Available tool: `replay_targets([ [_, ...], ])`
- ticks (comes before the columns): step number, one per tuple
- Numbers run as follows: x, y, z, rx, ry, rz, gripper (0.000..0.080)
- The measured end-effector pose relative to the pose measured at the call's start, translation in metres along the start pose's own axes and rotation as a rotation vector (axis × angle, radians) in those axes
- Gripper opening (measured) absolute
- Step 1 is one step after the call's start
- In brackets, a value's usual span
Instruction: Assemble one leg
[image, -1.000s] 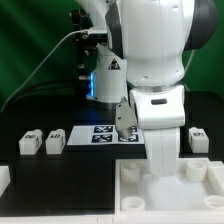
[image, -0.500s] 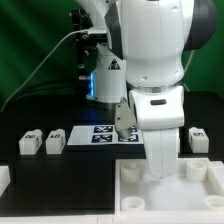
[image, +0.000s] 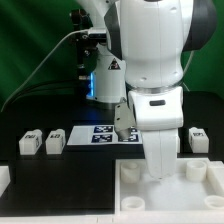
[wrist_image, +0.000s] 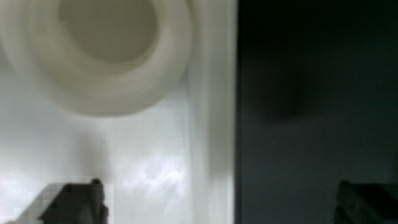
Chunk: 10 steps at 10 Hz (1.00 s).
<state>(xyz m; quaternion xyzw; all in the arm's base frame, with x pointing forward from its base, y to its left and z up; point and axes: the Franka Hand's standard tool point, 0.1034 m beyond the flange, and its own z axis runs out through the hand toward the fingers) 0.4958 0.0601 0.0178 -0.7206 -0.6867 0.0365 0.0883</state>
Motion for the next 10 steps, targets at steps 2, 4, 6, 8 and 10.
replay_targets([
  [2,0.002,0.0,-0.006,-0.008,-0.003,0.06,0.0649],
  [4,0.015,-0.013,-0.026,-0.033,-0.016,0.154,0.0649],
  [6,0.034,-0.028,-0.037,-0.05,-0.017,0.456,0.0649],
  [8,0.051,-0.04,-0.036,-0.05,0.001,0.632,0.0649],
  [10,0.051,-0.04,-0.036,-0.048,0.011,0.855,0.0649],
])
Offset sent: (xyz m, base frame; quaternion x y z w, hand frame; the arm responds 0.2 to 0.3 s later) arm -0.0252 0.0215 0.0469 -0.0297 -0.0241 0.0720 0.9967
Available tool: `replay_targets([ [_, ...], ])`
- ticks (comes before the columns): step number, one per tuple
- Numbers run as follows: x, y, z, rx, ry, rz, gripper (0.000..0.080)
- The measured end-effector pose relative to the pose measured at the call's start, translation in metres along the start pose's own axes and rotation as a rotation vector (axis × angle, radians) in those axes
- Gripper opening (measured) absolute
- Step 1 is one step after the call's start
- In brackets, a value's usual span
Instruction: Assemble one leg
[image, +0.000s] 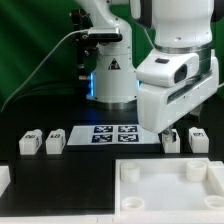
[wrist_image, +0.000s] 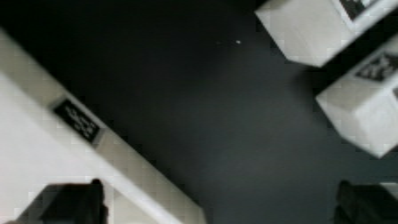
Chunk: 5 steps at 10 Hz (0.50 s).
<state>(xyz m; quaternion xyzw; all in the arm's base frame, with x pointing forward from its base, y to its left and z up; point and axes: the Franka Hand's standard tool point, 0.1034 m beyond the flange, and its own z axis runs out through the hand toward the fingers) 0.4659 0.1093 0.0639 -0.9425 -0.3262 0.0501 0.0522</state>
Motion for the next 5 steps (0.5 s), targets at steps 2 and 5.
replay_targets([
  [2,-0.004,-0.02,0.009,-0.001,0.004,0.297,0.0649],
  [5,-0.003,-0.062,0.02,0.02,-0.003,0.656,0.0649],
])
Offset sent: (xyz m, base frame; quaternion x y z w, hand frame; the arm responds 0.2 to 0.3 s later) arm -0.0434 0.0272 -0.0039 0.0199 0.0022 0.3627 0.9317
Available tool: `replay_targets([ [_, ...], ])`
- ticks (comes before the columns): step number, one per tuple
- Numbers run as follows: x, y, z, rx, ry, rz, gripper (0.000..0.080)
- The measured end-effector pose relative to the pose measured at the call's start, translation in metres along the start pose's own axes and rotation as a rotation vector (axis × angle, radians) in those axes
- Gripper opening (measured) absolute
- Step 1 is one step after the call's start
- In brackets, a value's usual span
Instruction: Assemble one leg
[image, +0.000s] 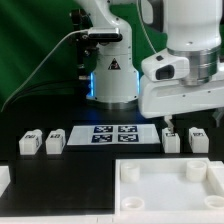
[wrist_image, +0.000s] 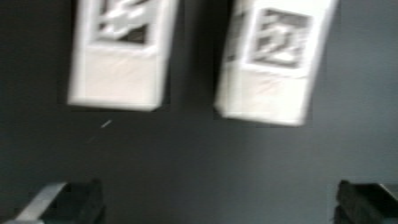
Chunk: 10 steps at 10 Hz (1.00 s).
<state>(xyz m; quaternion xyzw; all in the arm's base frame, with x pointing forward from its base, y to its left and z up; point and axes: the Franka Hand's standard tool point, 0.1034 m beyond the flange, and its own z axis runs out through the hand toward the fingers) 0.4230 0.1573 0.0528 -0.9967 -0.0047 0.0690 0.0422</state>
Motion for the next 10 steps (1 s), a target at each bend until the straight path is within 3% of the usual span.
replay_targets([
  [3,-0.001,-0.002,0.001,-0.005,-0.038,-0.014,0.0649],
  [4,-0.008,-0.007,0.005,-0.013,-0.114,-0.003,0.0649],
  [6,-0.006,-0.023,0.005,-0.025,-0.29,-0.005,0.0649],
  [9,-0.005,-0.019,0.01,-0.032,-0.564,-0.025,0.0649],
  [10,-0.014,-0.018,0.006,-0.043,-0.719,-0.027,0.0649],
])
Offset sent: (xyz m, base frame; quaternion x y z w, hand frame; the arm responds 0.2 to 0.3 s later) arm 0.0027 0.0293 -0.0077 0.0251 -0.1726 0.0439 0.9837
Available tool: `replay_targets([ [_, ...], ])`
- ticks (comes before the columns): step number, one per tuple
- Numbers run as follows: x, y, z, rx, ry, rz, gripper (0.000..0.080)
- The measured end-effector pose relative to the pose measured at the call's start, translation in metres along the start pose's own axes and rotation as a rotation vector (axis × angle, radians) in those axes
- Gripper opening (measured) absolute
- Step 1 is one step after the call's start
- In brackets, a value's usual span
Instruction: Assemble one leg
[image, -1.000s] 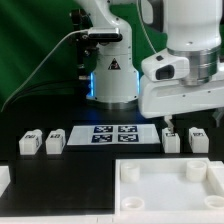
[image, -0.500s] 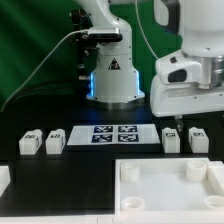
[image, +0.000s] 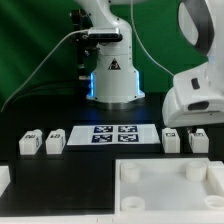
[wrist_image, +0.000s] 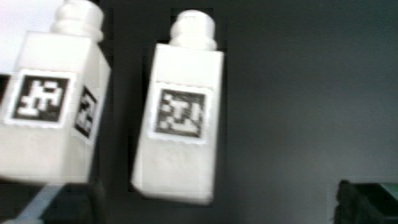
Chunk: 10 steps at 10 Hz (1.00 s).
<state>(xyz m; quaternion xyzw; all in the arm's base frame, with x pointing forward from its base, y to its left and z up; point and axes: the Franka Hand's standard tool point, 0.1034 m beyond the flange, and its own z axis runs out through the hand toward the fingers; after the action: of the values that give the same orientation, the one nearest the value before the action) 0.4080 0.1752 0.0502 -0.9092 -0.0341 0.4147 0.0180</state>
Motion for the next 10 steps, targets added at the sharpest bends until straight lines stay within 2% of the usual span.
replay_targets([
  [1,0.008,-0.002,-0.002,0.007,-0.052,-0.005,0.0649],
  [3,0.01,-0.003,0.0,0.009,-0.056,-0.006,0.0649],
  [5,0.012,-0.008,0.01,0.002,-0.058,-0.008,0.0649],
  [10,0.016,0.001,0.026,0.006,-0.054,-0.03,0.0649],
])
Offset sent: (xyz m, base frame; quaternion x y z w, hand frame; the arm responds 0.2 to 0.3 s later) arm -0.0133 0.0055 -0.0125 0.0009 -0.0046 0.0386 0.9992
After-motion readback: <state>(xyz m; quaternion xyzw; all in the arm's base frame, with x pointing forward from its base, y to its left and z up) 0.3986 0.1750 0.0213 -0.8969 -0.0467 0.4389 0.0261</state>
